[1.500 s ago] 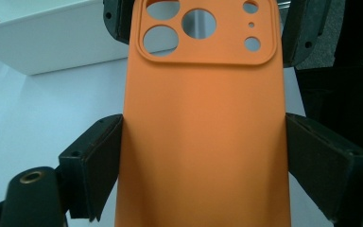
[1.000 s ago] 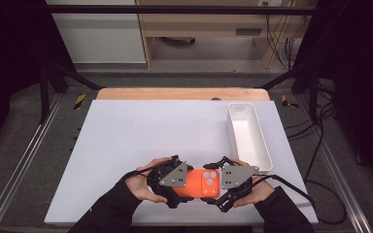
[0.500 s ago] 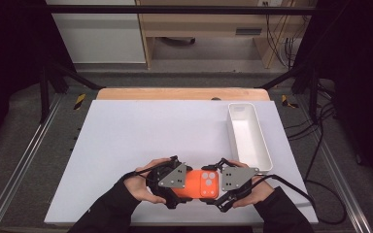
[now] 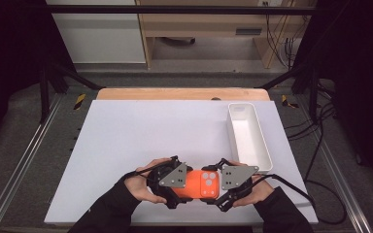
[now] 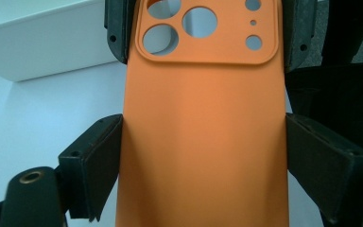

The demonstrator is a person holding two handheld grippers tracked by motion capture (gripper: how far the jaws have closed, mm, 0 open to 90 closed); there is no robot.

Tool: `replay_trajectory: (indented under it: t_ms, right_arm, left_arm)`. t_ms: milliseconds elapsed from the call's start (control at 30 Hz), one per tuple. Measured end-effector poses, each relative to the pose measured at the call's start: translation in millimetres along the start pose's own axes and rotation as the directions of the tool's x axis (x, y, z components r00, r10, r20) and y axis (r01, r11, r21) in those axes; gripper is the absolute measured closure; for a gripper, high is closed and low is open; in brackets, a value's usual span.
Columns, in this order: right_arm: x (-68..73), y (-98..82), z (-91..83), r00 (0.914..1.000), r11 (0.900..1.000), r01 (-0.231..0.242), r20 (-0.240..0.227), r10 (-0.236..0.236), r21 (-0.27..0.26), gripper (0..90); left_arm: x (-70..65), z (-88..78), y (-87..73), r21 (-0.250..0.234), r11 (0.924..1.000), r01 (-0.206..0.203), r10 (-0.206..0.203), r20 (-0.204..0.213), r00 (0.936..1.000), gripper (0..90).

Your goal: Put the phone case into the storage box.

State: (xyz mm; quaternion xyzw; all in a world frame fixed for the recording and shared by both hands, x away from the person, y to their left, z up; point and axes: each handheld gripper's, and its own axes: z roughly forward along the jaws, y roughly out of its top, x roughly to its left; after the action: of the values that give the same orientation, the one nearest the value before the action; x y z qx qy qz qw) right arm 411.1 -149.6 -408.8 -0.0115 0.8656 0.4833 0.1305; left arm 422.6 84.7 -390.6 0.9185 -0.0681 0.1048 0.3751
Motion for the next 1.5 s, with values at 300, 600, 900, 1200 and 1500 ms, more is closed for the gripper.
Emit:
replay_trajectory:
  t_ms: [300, 600, 900, 1200, 1500]
  right_arm:
    - [1.1, -0.2, 0.4, 1.0000, 1.000, 0.004, 0.000, -0.004, 0.009, 16.6]
    - [0.4, -0.6, 1.0, 0.9999, 1.000, -0.009, 0.010, 0.009, 0.021, 16.6]
    - [-2.7, 0.8, -3.9, 0.9997, 0.999, -0.017, 0.020, 0.016, 0.034, 16.5]
    - [-5.5, 3.0, -8.7, 0.9993, 0.998, -0.026, 0.029, 0.024, 0.061, 16.5]
    - [-9.6, 5.3, -15.2, 0.9982, 0.992, -0.058, 0.019, 0.057, 0.112, 16.4]
  left_arm:
    - [0.1, 1.9, 0.3, 0.014, 0.9999, -0.003, 0.002, 0.005, 1.0000, 15.2]
    - [0.5, 0.9, -0.2, 0.008, 0.9997, 0.024, -0.024, -0.001, 0.9997, 11.6]
    - [1.0, -9.3, -3.4, -0.008, 0.9973, 0.073, -0.073, -0.049, 0.9961, 0.9]
    - [1.0, -16.6, -12.8, -0.005, 0.9875, 0.158, -0.158, -0.060, 0.9857, 0.0]
    - [0.9, -19.2, -23.2, 0.011, 0.9819, 0.189, -0.188, -0.064, 0.9800, 0.0]
